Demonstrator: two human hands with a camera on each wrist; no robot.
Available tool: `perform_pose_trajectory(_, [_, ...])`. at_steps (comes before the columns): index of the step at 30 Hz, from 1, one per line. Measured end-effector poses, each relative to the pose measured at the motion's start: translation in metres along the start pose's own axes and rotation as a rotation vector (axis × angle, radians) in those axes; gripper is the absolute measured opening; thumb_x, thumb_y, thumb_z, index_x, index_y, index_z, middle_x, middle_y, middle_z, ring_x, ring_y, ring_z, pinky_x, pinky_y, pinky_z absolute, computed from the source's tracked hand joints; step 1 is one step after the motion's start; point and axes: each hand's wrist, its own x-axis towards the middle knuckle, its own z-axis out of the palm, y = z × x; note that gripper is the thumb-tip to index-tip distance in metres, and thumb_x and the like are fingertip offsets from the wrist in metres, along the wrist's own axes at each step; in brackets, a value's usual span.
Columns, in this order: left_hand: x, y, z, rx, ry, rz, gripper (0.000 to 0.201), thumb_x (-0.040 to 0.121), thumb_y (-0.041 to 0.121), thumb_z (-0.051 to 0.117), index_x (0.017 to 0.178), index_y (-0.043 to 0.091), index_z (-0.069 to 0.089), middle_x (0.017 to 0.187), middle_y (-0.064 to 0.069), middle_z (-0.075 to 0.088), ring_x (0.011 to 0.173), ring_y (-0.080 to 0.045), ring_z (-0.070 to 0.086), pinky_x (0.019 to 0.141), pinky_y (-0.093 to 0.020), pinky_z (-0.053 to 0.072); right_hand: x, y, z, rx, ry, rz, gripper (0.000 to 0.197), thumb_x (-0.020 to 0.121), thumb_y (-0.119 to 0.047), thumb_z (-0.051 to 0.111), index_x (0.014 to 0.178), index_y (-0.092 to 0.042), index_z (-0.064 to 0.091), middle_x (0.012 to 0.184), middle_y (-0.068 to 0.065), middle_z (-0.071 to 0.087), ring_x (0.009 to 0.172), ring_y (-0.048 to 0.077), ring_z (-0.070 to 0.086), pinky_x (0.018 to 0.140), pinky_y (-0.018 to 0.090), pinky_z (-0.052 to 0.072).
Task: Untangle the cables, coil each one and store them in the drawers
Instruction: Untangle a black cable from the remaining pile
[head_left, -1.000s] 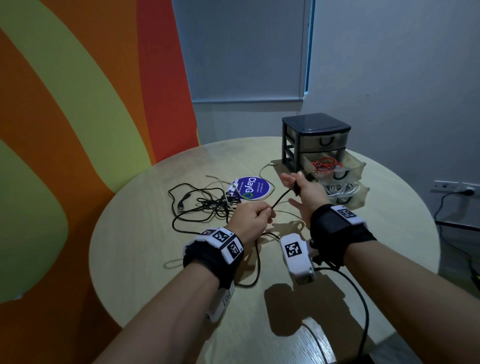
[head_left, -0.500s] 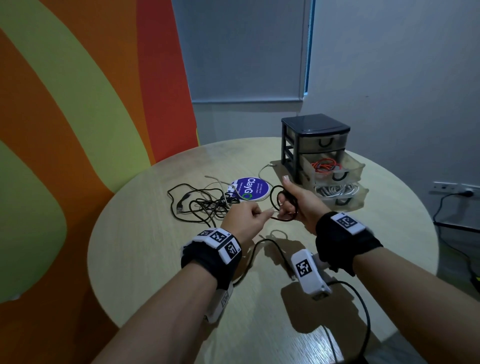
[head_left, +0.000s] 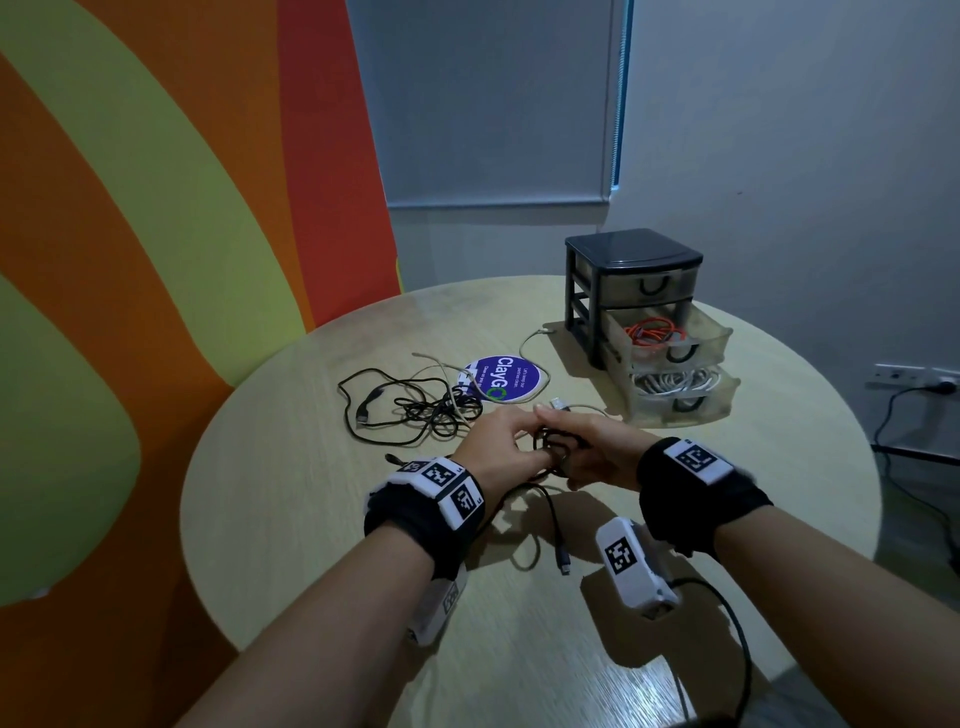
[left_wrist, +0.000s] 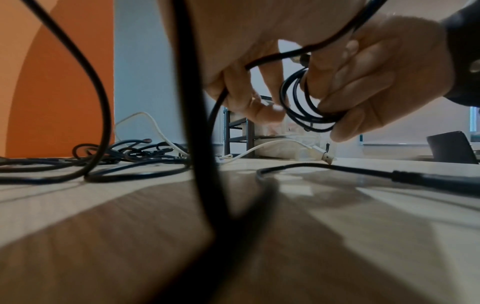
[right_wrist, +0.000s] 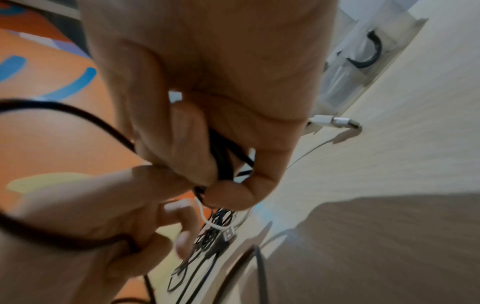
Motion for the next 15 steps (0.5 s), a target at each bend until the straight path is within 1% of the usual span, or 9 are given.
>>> perform_pose_trajectory(2, [-0.001, 0.002, -0.001, -0.011, -0.001, -0.014, 0.026, 0.079, 0.005, 0.062, 0.099, 0.019, 0.068, 0.089, 0.004, 0.064, 0.058, 0.003, 0.051, 0.055, -0.01, 0.037, -0.001, -0.002, 0.005, -0.086, 0.011, 0.019, 0.052, 0.092, -0.044, 0.048, 0.05, -0.018, 0.031, 0.038, -0.005, 0.021, 0.04, 0.011, 0.02, 0.051, 0.025, 0.021])
perform_pose_trajectory(3, [-0.001, 0.002, -0.001, -0.001, -0.006, -0.015, 0.025, 0.078, 0.001, 0.059, 0.092, 0.019, 0.067, 0.082, 0.004, 0.064, 0.06, 0.0, 0.053, 0.056, -0.012, 0.038, -0.001, -0.004, 0.008, -0.122, 0.023, 0.017, 0.051, 0.091, -0.039, 0.052, 0.048, -0.018, 0.035, 0.038, -0.005, 0.023, 0.04, 0.011, 0.022, 0.051, 0.025, 0.024])
perform_pose_trajectory(5, [0.0, 0.001, -0.002, 0.04, -0.012, -0.013, 0.028, 0.076, -0.006, 0.052, 0.086, 0.017, 0.064, 0.077, 0.001, 0.062, 0.07, -0.012, 0.056, 0.059, -0.015, 0.041, -0.001, -0.007, 0.009, -0.161, 0.044, -0.001, 0.037, 0.088, -0.026, 0.061, 0.055, -0.017, 0.047, 0.041, -0.005, 0.029, 0.041, 0.01, 0.028, 0.052, 0.023, 0.03])
perform_pose_trajectory(6, [0.001, 0.0, -0.003, 0.061, -0.005, -0.02, 0.029, 0.076, -0.007, 0.05, 0.089, 0.014, 0.064, 0.079, -0.001, 0.064, 0.074, -0.015, 0.058, 0.061, -0.017, 0.045, -0.001, -0.008, 0.008, -0.182, 0.052, -0.012, 0.028, 0.086, -0.021, 0.064, 0.062, -0.016, 0.052, 0.045, -0.004, 0.035, 0.042, 0.009, 0.034, 0.054, 0.022, 0.034])
perform_pose_trajectory(8, [0.004, -0.003, -0.002, 0.093, 0.014, -0.057, 0.029, 0.078, -0.004, 0.05, 0.097, 0.011, 0.065, 0.086, -0.005, 0.068, 0.081, -0.02, 0.062, 0.072, -0.03, 0.053, -0.001, -0.01, 0.005, -0.247, 0.068, -0.028, 0.013, 0.083, -0.018, 0.068, 0.075, -0.014, 0.058, 0.057, -0.001, 0.047, 0.052, 0.008, 0.046, 0.061, 0.023, 0.041])
perform_pose_trajectory(10, [0.006, -0.007, 0.0, 0.134, 0.033, -0.091, 0.025, 0.081, 0.004, 0.051, 0.099, 0.014, 0.065, 0.089, -0.005, 0.068, 0.085, -0.021, 0.063, 0.077, -0.039, 0.054, 0.0, -0.009, 0.0, -0.289, 0.083, -0.052, 0.008, 0.081, -0.017, 0.07, 0.082, -0.016, 0.062, 0.07, 0.0, 0.055, 0.066, 0.009, 0.052, 0.067, 0.024, 0.041])
perform_pose_trajectory(12, [0.008, -0.01, 0.001, 0.173, 0.062, -0.104, 0.019, 0.085, 0.01, 0.051, 0.098, 0.013, 0.065, 0.089, -0.006, 0.068, 0.084, -0.022, 0.062, 0.077, -0.041, 0.053, 0.002, -0.007, -0.001, -0.295, 0.091, -0.078, 0.01, 0.082, -0.014, 0.069, 0.089, -0.017, 0.062, 0.078, -0.001, 0.059, 0.073, 0.009, 0.055, 0.07, 0.025, 0.041])
perform_pose_trajectory(13, [0.009, -0.01, 0.001, 0.189, 0.073, -0.115, 0.018, 0.086, 0.012, 0.05, 0.098, 0.012, 0.064, 0.09, -0.007, 0.067, 0.084, -0.023, 0.062, 0.077, -0.04, 0.053, 0.003, -0.006, 0.0, -0.293, 0.092, -0.087, 0.012, 0.083, -0.012, 0.068, 0.094, -0.013, 0.062, 0.08, 0.0, 0.059, 0.074, 0.01, 0.055, 0.07, 0.025, 0.042])
perform_pose_trajectory(15, [0.011, -0.01, 0.0, 0.231, 0.082, -0.15, 0.019, 0.087, 0.013, 0.049, 0.098, 0.01, 0.064, 0.091, -0.01, 0.067, 0.085, -0.025, 0.061, 0.077, -0.039, 0.052, 0.005, -0.006, 0.004, -0.298, 0.103, -0.103, 0.023, 0.087, -0.008, 0.062, 0.109, -0.001, 0.06, 0.082, 0.005, 0.058, 0.071, 0.01, 0.053, 0.066, 0.022, 0.042])
